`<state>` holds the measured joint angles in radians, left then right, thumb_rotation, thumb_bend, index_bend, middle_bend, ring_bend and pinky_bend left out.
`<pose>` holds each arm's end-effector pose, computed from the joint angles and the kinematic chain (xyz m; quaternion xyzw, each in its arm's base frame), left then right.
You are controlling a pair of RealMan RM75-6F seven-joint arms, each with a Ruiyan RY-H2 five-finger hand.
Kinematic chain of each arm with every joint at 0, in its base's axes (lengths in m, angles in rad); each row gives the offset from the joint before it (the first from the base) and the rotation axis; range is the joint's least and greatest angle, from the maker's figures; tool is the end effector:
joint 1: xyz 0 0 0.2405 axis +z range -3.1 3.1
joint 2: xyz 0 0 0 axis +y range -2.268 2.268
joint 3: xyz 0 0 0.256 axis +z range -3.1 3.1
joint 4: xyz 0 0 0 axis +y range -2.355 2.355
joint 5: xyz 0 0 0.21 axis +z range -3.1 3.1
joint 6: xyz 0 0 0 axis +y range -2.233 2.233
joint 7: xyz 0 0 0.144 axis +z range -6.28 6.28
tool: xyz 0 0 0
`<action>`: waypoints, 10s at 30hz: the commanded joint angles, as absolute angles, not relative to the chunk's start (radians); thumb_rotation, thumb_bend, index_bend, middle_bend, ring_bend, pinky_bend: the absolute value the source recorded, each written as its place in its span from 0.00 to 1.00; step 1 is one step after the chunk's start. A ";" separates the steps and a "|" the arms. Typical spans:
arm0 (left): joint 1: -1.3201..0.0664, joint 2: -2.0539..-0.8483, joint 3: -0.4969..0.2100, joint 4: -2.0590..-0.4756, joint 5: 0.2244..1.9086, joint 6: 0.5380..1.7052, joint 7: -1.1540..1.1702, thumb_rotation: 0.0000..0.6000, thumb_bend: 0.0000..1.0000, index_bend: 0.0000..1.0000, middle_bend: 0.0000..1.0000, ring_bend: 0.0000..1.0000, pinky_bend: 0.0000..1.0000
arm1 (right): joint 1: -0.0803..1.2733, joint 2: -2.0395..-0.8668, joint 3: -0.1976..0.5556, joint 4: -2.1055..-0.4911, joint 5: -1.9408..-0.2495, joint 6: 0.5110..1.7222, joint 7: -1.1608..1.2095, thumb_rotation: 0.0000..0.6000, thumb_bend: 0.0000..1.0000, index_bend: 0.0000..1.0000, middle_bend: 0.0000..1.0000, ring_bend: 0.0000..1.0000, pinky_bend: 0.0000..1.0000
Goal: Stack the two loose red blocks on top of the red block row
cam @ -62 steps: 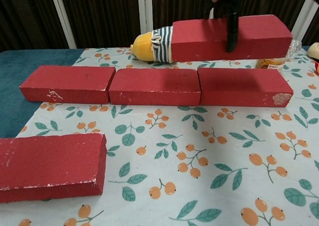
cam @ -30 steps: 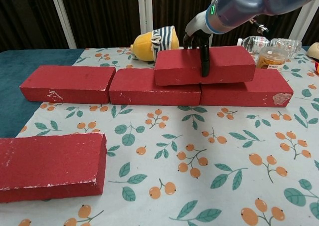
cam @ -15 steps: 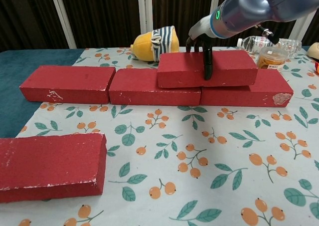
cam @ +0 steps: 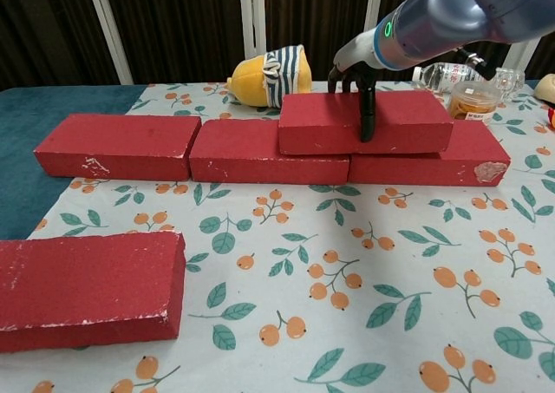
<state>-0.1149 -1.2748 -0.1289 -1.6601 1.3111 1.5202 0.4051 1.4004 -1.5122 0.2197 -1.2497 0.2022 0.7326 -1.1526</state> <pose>-0.2987 0.2017 0.1289 -0.5630 -0.3490 -0.3199 0.6774 -0.0385 -0.4607 -0.0017 0.7625 -0.3887 0.1408 0.4977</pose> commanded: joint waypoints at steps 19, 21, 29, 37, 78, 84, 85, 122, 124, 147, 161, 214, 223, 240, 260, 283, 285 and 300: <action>-0.117 -1.281 -0.127 -1.661 1.304 1.523 0.421 1.00 0.00 0.11 0.04 0.00 0.09 | 1.405 -1.498 0.185 -1.266 0.173 0.722 -1.059 1.00 0.10 0.01 0.02 0.00 0.00; -0.117 -1.280 -0.127 -1.661 1.303 1.523 0.420 1.00 0.00 0.11 0.04 0.00 0.09 | 1.409 -1.493 0.178 -1.270 0.180 0.718 -1.059 1.00 0.10 0.01 0.01 0.00 0.00; -0.118 -1.278 -0.126 -1.662 1.302 1.523 0.420 1.00 0.00 0.11 0.04 0.00 0.09 | 1.424 -1.466 0.161 -1.303 0.193 0.713 -1.052 1.00 0.10 0.01 0.01 0.00 0.00; -0.115 -1.271 -0.124 -1.666 1.307 1.524 0.405 1.00 0.00 0.11 0.04 0.00 0.09 | 1.406 -1.356 0.187 -1.450 0.141 0.745 -0.977 1.00 0.10 0.00 0.00 0.00 0.00; -0.164 -1.295 -0.050 -1.702 1.401 1.390 0.296 1.00 0.00 0.00 0.00 0.00 0.05 | 0.171 -0.996 -0.067 -1.750 -1.408 1.512 0.099 1.00 0.10 0.00 0.00 0.00 0.00; -0.191 -1.303 -0.067 -1.732 1.350 1.347 0.370 1.00 0.00 0.00 0.00 0.00 0.04 | 0.140 -1.081 -0.057 -1.695 -1.416 1.534 0.048 1.00 0.10 0.00 0.00 0.00 0.00; -0.195 -1.301 -0.070 -1.741 1.340 1.340 0.378 1.00 0.00 0.00 0.00 0.00 0.04 | 0.138 -1.091 -0.054 -1.686 -1.418 1.532 0.037 1.00 0.10 0.00 0.00 0.00 0.00; -0.396 -1.346 0.013 -2.000 1.123 1.055 0.572 1.00 0.00 0.00 0.00 0.00 0.04 | 0.098 -1.109 0.022 -1.646 -1.416 1.466 0.024 1.00 0.10 0.00 0.00 0.00 0.00; -0.400 -1.345 0.018 -2.002 1.121 1.053 0.573 1.00 0.00 0.00 0.00 0.00 0.04 | 0.097 -1.109 0.024 -1.646 -1.416 1.464 0.023 1.00 0.10 0.00 0.00 0.00 0.00; -0.403 -1.412 0.053 -1.952 1.050 1.179 0.705 1.00 0.00 0.00 0.00 0.00 0.09 | 0.089 -1.111 0.046 -1.651 -1.402 1.435 0.009 1.00 0.10 0.00 0.00 0.00 0.00; -0.392 -1.441 0.045 -1.915 1.020 1.260 0.766 1.00 0.00 0.06 0.21 0.17 0.28 | 0.091 -1.117 0.058 -1.656 -1.382 1.412 -0.015 1.00 0.10 0.00 0.00 0.00 0.00; -1.071 -1.261 -0.251 -1.358 0.662 0.557 0.557 1.00 0.00 0.25 0.35 0.27 0.25 | 0.123 -1.184 0.127 -1.627 -1.181 1.333 -0.192 1.00 0.10 0.00 0.00 0.00 0.00; -1.077 -1.347 -0.237 -1.230 0.747 0.543 0.441 1.00 0.00 0.24 0.34 0.27 0.25 | 0.122 -1.182 0.127 -1.630 -1.184 1.336 -0.188 1.00 0.10 0.00 0.00 0.00 0.00; -1.139 -1.435 -0.181 -1.145 0.745 0.511 0.370 1.00 0.00 0.24 0.34 0.27 0.25 | 0.123 -1.174 0.130 -1.623 -1.178 1.325 -0.169 1.00 0.10 0.00 0.00 0.00 0.00; -1.213 -1.487 -0.122 -1.134 0.598 0.555 0.403 1.00 0.00 0.23 0.33 0.27 0.25 | 0.118 -1.163 0.132 -1.616 -1.182 1.324 -0.136 1.00 0.10 0.00 0.00 0.00 0.00; -1.276 -1.509 -0.081 -1.160 0.430 0.615 0.507 1.00 0.00 0.23 0.33 0.27 0.25 | 0.112 -1.158 0.135 -1.616 -1.189 1.334 -0.120 1.00 0.10 0.00 0.00 0.00 0.00; -1.280 -1.511 -0.080 -1.160 0.422 0.618 0.512 1.00 0.00 0.23 0.33 0.27 0.25 | 0.112 -1.157 0.135 -1.616 -1.188 1.333 -0.119 1.00 0.10 0.00 0.00 0.00 0.00; -1.294 -1.535 -0.080 -1.141 0.401 0.623 0.526 1.00 0.00 0.23 0.33 0.27 0.25 | 0.112 -1.157 0.138 -1.615 -1.186 1.333 -0.117 1.00 0.10 0.00 0.00 0.00 0.00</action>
